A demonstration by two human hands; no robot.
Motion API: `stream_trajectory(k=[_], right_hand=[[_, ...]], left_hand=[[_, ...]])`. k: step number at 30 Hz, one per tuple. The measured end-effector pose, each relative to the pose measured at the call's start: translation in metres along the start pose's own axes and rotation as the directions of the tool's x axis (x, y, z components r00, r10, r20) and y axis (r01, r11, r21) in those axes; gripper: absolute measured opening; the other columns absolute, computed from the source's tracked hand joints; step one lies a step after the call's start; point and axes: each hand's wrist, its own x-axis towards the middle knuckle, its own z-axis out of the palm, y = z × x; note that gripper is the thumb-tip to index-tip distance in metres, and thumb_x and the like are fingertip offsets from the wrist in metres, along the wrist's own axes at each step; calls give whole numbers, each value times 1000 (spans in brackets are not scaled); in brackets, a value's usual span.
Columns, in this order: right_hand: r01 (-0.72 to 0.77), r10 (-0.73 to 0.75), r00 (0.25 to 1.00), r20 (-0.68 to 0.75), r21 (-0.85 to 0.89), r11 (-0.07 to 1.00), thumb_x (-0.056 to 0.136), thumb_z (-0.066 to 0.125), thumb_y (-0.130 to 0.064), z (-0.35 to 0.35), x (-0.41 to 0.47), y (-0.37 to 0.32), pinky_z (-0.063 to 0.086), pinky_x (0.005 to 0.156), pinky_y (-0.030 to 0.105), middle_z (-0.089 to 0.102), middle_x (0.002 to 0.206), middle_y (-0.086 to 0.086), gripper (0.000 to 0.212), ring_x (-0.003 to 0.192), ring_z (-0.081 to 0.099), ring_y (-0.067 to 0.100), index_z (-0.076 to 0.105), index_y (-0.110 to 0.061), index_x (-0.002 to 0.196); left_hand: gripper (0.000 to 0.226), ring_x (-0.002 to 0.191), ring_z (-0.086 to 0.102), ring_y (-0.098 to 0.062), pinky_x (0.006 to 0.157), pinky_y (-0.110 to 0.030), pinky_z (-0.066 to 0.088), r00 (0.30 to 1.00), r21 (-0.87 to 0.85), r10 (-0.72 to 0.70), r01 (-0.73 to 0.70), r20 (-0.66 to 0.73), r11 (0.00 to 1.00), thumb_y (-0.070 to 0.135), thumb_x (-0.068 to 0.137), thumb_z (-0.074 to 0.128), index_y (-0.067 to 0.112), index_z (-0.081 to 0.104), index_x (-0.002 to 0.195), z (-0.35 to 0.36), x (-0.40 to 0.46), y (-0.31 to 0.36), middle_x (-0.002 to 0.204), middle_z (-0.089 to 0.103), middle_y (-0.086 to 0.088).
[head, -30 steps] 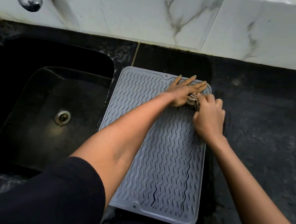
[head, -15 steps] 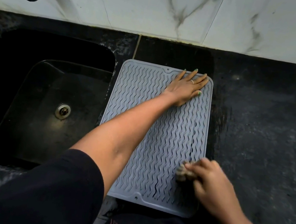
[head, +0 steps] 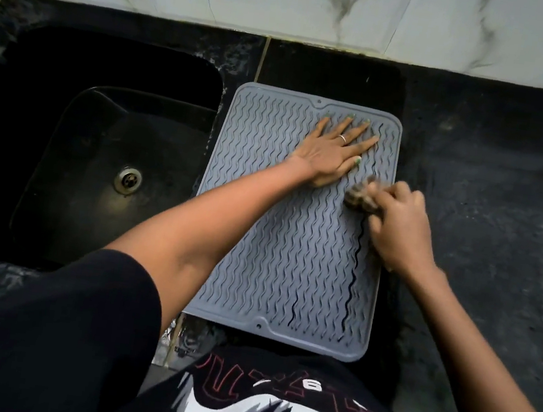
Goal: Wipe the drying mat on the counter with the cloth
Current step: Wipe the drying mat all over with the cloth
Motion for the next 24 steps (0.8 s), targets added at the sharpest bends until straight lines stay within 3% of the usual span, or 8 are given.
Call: stream_trajectory(k=[6,10,12,13,15,16,19,24], right_hand=[[68,-73,979,193,29,997,70,68,-3,-7,-119,-11,52,65,45,59,102,14,46,85,51,36,64,-8,115],[79,-88,941,326,38,996,80,57,-13,-22,-118,-6,47,76,37,55,104,0,38,96,50,25,64,-24,115],[36,-76,964,253,158,987,79,54,-8,-31,-93,-4,47,80,37,58,101,-1,37,96,52,25,66,-24,109],[30,-60,988,143,201,979,78,54,-6,-33,-77,-4,48,82,39,59,103,2,38,96,53,27,66,-22,110],[22,-11,999,-50,219,975,79,54,-4,-31,-42,-5,47,86,42,58,111,9,42,102,51,31,62,-17,119],[4,12,997,-80,200,980,80,52,-4,-26,-26,-6,47,88,43,56,117,11,45,106,49,34,59,-15,123],[-23,27,999,-35,111,994,82,49,-2,-9,6,-10,45,91,47,48,128,13,51,112,43,37,51,-13,132],[44,-42,998,-39,51,998,76,57,-4,7,-30,-1,45,80,46,53,109,18,46,101,46,40,58,-7,122]], left_hand=[[52,150,-5,-22,117,-47,-10,999,-6,-35,35,-26,999,43,102,15,35,1,152,4,1,4,163,-2,2],[54,150,-4,-24,118,-48,-8,997,7,-65,65,-44,998,42,103,13,31,-3,153,5,-4,11,163,-4,-1],[54,150,-2,-25,118,-48,-6,997,25,7,-5,-75,1000,41,103,16,29,0,153,7,-9,17,163,-1,-2],[54,150,-1,-25,119,-48,-6,994,49,73,-69,-82,996,42,103,18,29,2,153,9,-12,22,163,1,-1],[56,150,0,-26,119,-47,-6,981,78,188,-184,-49,980,43,102,23,28,5,153,14,-19,30,163,4,0],[58,150,0,-26,119,-47,-5,978,72,205,-203,-25,977,42,102,26,27,6,154,17,-23,34,163,5,0],[56,150,-2,-21,121,-46,-3,988,24,150,-150,-17,988,33,101,26,24,8,154,23,-28,36,163,7,1],[61,150,0,-21,121,-45,-2,993,29,121,-120,-17,992,39,100,22,21,-1,154,21,-31,39,163,3,1]])
